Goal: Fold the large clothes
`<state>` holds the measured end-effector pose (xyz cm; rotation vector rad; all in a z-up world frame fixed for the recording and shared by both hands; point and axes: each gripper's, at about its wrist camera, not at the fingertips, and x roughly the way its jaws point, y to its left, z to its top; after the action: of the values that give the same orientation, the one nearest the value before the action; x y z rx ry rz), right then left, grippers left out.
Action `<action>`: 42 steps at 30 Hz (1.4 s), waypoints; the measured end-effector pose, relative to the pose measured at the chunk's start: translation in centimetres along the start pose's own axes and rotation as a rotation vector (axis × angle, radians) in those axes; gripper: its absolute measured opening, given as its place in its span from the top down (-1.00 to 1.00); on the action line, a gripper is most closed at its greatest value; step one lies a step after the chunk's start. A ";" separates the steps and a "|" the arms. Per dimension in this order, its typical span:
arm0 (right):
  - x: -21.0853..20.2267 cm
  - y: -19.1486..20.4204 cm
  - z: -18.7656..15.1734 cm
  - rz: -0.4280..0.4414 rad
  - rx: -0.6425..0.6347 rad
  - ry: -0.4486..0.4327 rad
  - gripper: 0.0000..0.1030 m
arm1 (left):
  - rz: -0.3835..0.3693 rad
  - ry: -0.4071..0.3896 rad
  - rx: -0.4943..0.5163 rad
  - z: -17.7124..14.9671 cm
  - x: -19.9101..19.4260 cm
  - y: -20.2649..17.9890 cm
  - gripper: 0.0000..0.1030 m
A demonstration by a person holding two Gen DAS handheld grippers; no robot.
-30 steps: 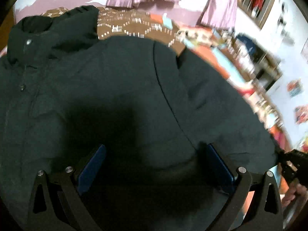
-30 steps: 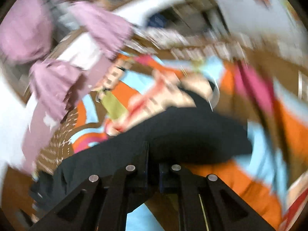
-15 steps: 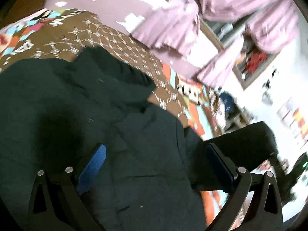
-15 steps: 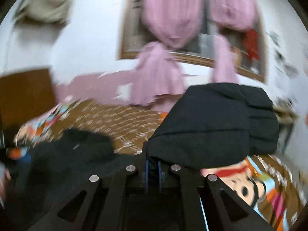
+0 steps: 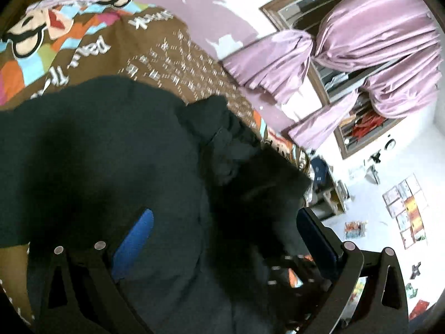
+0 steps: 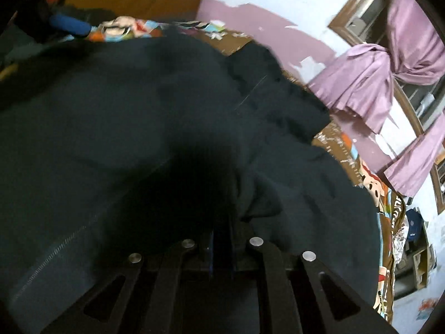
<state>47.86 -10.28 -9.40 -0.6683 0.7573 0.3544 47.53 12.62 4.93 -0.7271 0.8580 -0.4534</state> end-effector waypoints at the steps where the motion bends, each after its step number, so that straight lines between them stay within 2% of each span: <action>1: 0.1 0.5 -0.8 0.002 -0.007 0.007 0.78 | -0.003 0.023 0.005 -0.4 0.2 0.4 -0.95; 3: 0.3 0.7 -1.6 0.005 -0.029 0.006 0.65 | 0.004 0.062 0.008 -0.9 1.0 1.0 -0.95; 4: 0.1 0.5 -1.8 0.016 -0.029 -0.014 0.53 | 0.004 0.088 0.006 -1.3 1.6 1.4 -0.95; 7: -1.1 -0.6 -2.7 0.033 0.024 -0.063 -0.18 | 0.013 0.131 -0.023 -2.1 3.4 2.6 -0.95; 8: -1.5 -0.6 -3.3 0.034 0.041 -0.073 -0.25 | 0.016 0.143 -0.040 -2.1 4.0 2.9 -0.95; 10: -2.0 -1.9 -4.1 0.062 0.091 -0.082 -0.25 | 0.081 0.174 -0.055 -2.4 5.7 3.4 -0.95; 13: -3.0 -2.0 -5.5 0.040 0.137 -0.090 -0.26 | 0.160 0.185 0.025 -2.7 7.6 2.5 -0.95; 15: -3.4 -2.9 -6.6 0.014 0.191 -0.084 -0.26 | 0.205 0.182 0.052 -3.1 8.3 2.3 -0.94; 17: -4.0 -3.9 -7.4 0.028 0.241 -0.099 -0.29 | 0.233 0.168 0.066 -3.5 8.7 2.5 -0.90; 18: -4.2 -4.3 -7.7 0.026 0.260 -0.105 -0.33 | 0.251 0.148 0.077 -3.7 8.7 2.3 -0.50; 19: -4.5 -5.0 -8.0 0.006 0.292 -0.114 -0.37 | 0.271 0.142 0.082 -3.9 8.7 2.5 0.10; 21: -5.1 -6.0 -8.4 -0.016 0.334 -0.129 -0.37 | 0.337 0.137 0.094 -4.2 9.0 3.2 0.34; 24: -5.7 -7.9 -8.2 -0.068 0.401 -0.156 -0.37 | 0.414 0.092 0.173 -4.8 8.6 2.2 0.88; 25: -5.8 -8.7 -7.6 -0.089 0.420 -0.166 -0.37 | 0.420 0.073 0.191 -4.9 8.2 1.9 0.93; 28: -5.8 -10.1 -6.0 -0.097 0.459 -0.192 -0.39 | 0.451 0.014 0.276 -5.1 6.9 0.1 0.97; 29: -5.8 -10.1 -5.5 -0.094 0.464 -0.192 -0.50 | 0.467 -0.020 0.322 -5.1 5.9 -0.9 0.97; 30: -5.2 -10.4 -4.4 -0.094 0.466 -0.183 -0.52 | 0.477 -0.038 0.351 -5.0 5.7 -1.5 0.98; 32: -3.6 -10.5 -2.9 -0.043 0.473 -0.159 -0.57 | 0.514 -0.081 0.432 -5.0 4.1 -2.5 0.97; 37: 2.7 -9.3 -0.6 0.134 0.496 0.029 -0.64 | 0.646 -0.039 0.497 -5.1 3.7 -0.5 0.97; 40: 5.3 -8.1 -1.0 0.124 0.475 0.079 -0.88 | 0.716 0.021 0.539 -5.5 5.6 1.8 0.96; 42: 5.9 -7.6 -1.3 0.113 0.462 0.080 -0.93 | 0.724 0.038 0.529 -5.6 6.1 3.0 0.96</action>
<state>55.18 -16.44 -11.19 -0.2059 0.9176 0.2437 46.73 8.65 -2.86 0.0977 0.9197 -0.0289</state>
